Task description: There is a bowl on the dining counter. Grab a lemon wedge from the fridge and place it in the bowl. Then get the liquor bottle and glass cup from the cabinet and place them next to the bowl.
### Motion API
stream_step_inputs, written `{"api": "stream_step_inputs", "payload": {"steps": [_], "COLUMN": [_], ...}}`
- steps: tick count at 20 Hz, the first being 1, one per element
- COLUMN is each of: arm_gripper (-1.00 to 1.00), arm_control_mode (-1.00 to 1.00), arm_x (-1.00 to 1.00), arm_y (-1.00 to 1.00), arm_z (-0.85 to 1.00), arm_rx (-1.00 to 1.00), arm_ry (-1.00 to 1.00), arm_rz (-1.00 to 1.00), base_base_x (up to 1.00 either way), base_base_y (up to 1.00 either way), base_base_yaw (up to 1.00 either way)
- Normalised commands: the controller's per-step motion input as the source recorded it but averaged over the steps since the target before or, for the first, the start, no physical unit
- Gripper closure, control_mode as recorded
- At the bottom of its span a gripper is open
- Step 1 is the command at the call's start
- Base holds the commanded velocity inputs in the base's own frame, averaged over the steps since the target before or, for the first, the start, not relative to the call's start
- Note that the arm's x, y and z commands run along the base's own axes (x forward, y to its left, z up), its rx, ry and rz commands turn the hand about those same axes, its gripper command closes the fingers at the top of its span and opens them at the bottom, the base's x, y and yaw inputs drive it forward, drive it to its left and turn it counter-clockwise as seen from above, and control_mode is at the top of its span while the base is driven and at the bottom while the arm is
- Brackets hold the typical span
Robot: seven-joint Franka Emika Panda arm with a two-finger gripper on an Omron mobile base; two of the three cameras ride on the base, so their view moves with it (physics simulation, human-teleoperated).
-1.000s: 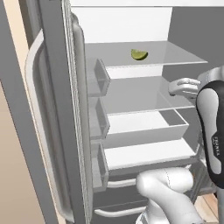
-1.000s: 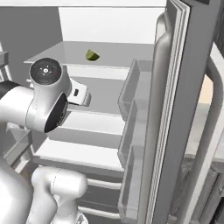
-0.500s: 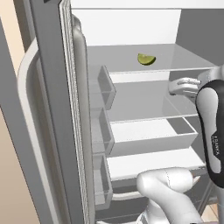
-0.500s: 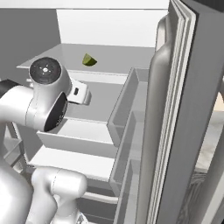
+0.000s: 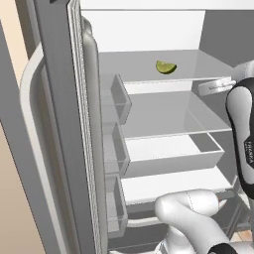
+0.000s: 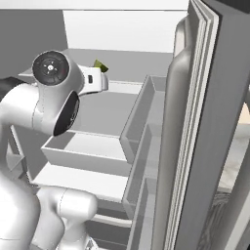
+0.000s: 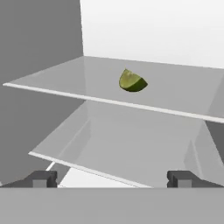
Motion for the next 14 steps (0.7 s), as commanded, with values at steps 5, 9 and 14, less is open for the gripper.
{"api": "stream_step_inputs", "payload": {"steps": [5,9,14], "arm_gripper": [-1.0,-1.0,-1.0], "arm_control_mode": [-1.0,-1.0,-1.0], "arm_x": [0.55,0.67,0.54], "arm_y": [-0.02,0.0,0.0], "arm_z": [0.03,0.0,0.0], "arm_rx": [-0.1,-0.06,0.0], "arm_ry": [-0.05,-0.01,0.0], "arm_rz": [0.03,0.0,0.0], "base_base_x": [0.0,0.0,0.0], "base_base_y": [0.0,0.0,0.0], "base_base_yaw": [0.0,0.0,0.0]}}
